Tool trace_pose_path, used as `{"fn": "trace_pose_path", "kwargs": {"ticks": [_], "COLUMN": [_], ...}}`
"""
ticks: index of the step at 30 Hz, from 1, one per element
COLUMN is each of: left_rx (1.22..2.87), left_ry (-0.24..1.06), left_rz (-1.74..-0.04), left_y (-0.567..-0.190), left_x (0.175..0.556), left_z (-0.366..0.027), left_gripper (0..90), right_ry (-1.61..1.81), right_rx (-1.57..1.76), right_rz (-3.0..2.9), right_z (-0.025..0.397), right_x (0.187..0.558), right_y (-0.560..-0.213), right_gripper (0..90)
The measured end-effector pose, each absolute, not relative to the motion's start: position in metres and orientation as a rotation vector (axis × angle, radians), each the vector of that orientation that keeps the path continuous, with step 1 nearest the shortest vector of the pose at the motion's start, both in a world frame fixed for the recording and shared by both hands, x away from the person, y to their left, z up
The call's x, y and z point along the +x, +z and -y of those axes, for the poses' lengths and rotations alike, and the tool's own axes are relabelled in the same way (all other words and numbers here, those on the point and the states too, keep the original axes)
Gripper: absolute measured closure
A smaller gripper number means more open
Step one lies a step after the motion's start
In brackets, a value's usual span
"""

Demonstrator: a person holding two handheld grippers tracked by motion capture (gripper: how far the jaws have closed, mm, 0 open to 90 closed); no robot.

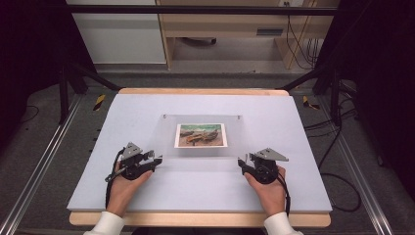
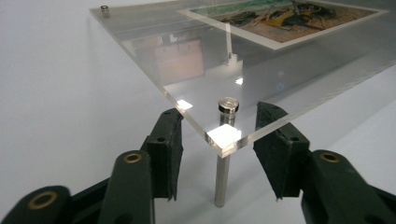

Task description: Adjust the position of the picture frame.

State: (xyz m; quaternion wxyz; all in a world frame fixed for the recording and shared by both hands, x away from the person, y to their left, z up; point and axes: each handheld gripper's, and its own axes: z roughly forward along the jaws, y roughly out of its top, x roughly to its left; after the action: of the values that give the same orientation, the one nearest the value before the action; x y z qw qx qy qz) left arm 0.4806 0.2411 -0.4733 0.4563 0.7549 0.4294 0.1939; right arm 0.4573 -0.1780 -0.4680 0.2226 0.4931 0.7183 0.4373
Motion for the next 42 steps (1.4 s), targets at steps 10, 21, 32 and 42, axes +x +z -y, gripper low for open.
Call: {"fn": "trace_pose_path", "kwargs": {"ticks": [10, 21, 32, 42], "left_rx": [1.839, 1.863, 1.799, 1.709], "left_ry": [0.460, 0.480, 0.493, 0.517], "left_rz": [-1.063, -1.024, -0.993, -0.977], "left_y": [-0.469, -0.456, -0.447, -0.434], "left_x": [0.474, 0.456, 0.448, 0.433], "left_z": [-0.244, -0.245, -0.255, -0.266], "left_gripper": [33.5, 8.2, 5.1, 6.3], "right_ry": [1.214, 1.241, 1.268, 1.294], "right_rx": [1.329, 1.297, 1.256, 1.297], "right_rz": [-1.998, -1.964, -1.885, -1.779], "right_z": [0.179, 0.186, 0.203, 0.220], "right_x": [0.453, 0.434, 0.421, 0.414], "right_y": [-0.467, -0.457, -0.449, -0.439], "right_gripper": [28.7, 11.6, 6.9, 7.0]}}
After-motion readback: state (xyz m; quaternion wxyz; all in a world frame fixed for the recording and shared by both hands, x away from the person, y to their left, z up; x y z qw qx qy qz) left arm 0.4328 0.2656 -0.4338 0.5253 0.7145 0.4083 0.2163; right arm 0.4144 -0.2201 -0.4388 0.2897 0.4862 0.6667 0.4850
